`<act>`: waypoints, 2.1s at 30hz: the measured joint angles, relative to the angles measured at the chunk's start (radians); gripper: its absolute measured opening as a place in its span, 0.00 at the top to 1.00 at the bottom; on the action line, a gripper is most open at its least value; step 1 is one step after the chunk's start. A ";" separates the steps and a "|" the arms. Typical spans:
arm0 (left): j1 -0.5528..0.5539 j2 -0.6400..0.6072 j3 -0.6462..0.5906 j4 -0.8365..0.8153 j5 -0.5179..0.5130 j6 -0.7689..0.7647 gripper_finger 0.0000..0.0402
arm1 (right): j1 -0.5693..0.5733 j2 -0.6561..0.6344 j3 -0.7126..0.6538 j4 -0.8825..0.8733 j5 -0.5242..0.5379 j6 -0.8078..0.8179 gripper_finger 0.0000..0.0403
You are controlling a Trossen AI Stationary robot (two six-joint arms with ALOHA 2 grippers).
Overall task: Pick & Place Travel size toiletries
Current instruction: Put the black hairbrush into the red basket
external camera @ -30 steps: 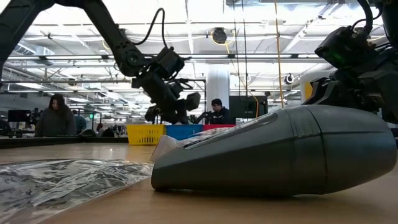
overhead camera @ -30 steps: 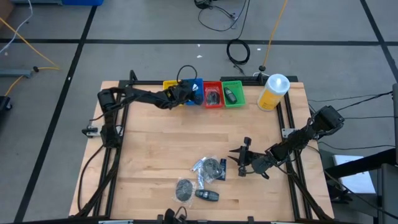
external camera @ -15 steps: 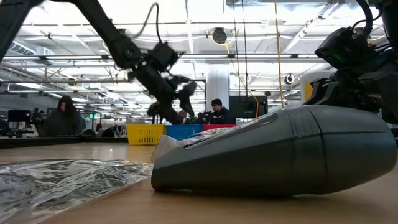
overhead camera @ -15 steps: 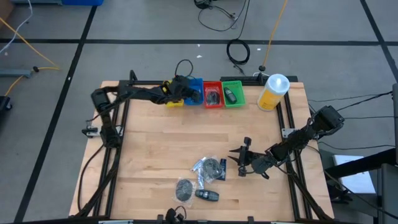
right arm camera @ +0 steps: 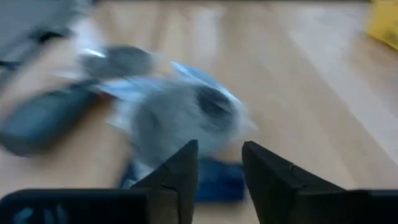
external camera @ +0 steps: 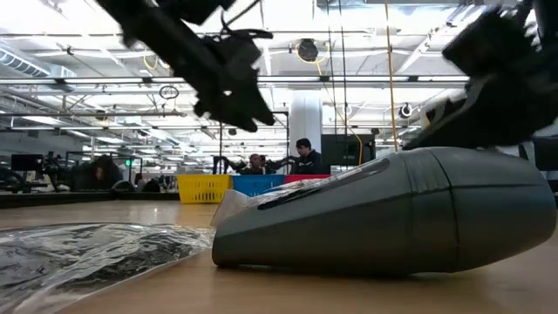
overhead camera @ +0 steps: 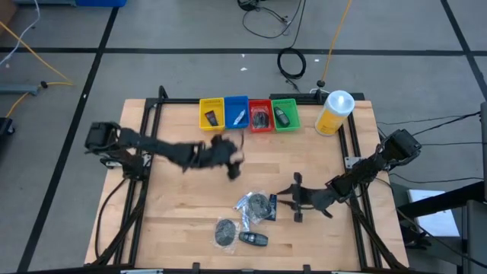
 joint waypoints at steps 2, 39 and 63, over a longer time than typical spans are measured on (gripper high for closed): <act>-0.082 0.012 -0.027 0.032 -0.039 -0.024 0.31 | 0.000 0.000 0.025 0.021 -0.066 -0.039 0.65; -0.163 0.397 -0.111 0.746 0.256 0.061 0.54 | -0.005 0.238 0.281 -0.113 0.137 -0.805 0.82; -0.193 -0.066 -0.112 -0.052 -0.338 0.093 0.60 | -0.745 -0.142 0.740 -1.108 -0.305 -0.583 0.95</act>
